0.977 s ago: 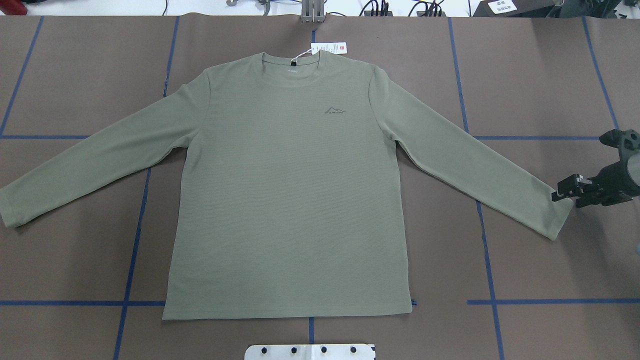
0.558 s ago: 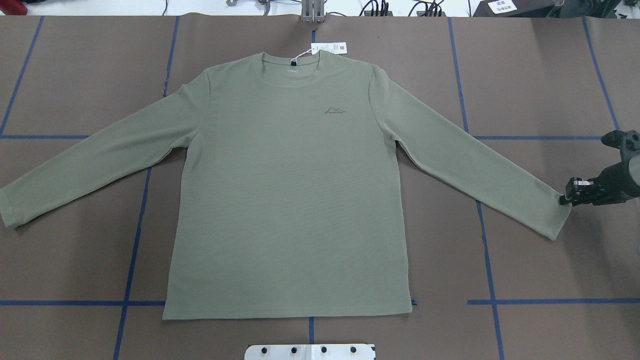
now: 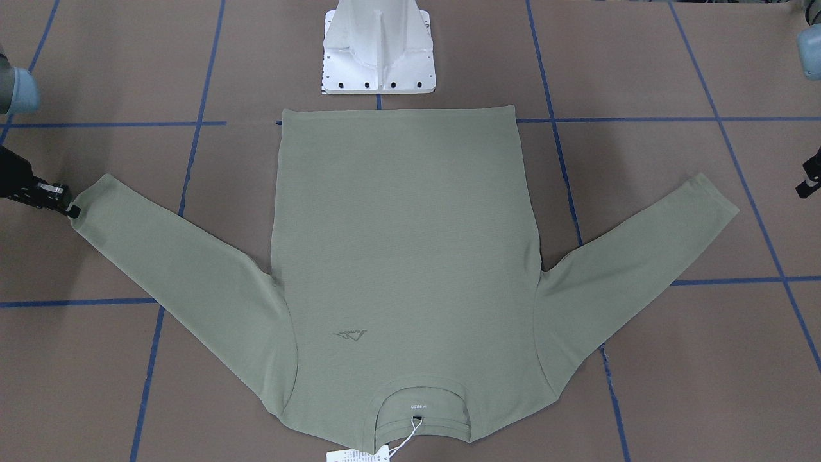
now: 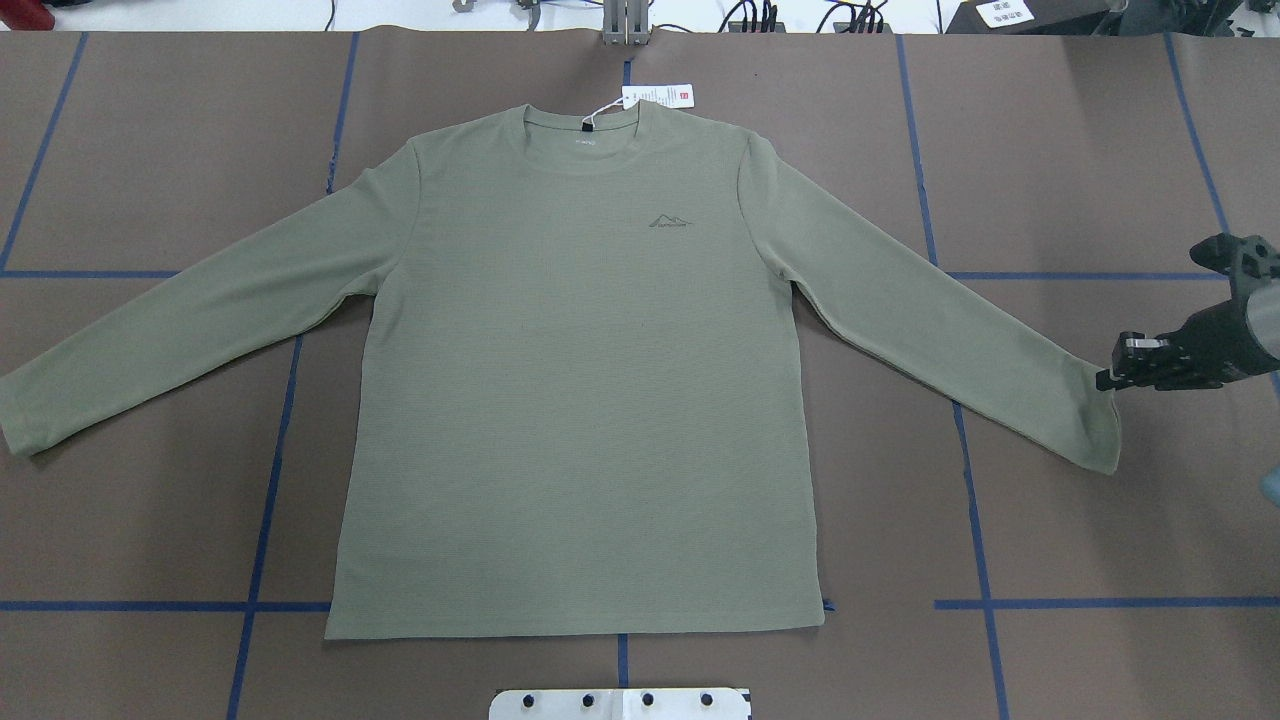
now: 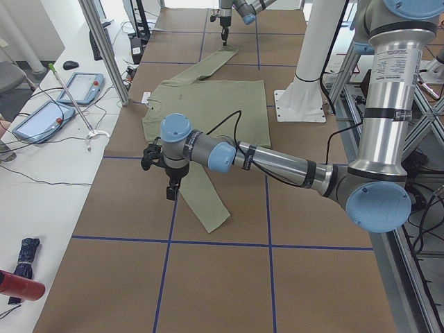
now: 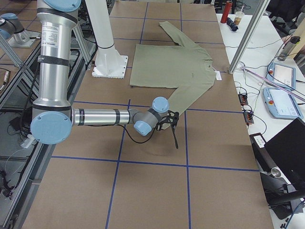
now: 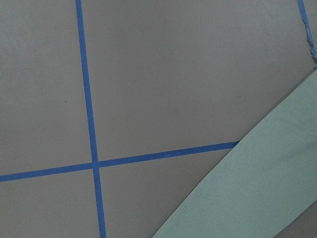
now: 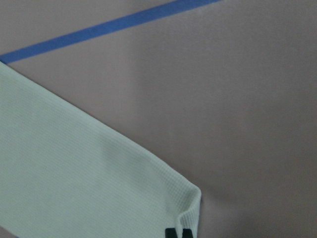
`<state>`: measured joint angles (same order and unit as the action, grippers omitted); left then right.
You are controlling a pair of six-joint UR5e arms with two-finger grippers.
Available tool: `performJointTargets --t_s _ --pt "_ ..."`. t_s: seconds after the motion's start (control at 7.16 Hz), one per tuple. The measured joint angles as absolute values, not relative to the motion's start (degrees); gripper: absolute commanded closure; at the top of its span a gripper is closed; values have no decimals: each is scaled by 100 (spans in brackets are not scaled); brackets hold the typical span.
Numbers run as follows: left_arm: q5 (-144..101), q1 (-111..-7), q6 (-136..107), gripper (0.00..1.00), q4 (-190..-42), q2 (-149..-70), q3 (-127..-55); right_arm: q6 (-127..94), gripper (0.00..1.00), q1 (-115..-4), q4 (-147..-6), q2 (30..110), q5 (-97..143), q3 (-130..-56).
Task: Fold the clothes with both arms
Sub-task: 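Carry the held sleeve across the shirt chest toward the other sleeve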
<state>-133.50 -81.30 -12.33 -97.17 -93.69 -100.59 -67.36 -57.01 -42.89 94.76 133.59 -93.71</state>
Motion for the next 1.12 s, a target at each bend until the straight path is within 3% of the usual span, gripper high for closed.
performJointTargets --t_s 0.28,0.7,0.84,1.12 --pt "-13318 -8130 -1187 0 -9752 -9365 -10074 -8116 100 -5421 -4500 8628 13363 -9749" --pt "-13317 -8130 -1178 0 -9872 -9349 -10076 -9645 100 -4628 -6492 6068 12684 -9906" --pt "-13326 -8130 -1184 0 -9954 -9336 -10072 -9879 100 -4141 -7141 5193 11925 -9690" --pt "-13344 -8130 -1227 0 -10050 -9334 -10070 -10092 100 -3471 -7431 3591 10939 -8325"
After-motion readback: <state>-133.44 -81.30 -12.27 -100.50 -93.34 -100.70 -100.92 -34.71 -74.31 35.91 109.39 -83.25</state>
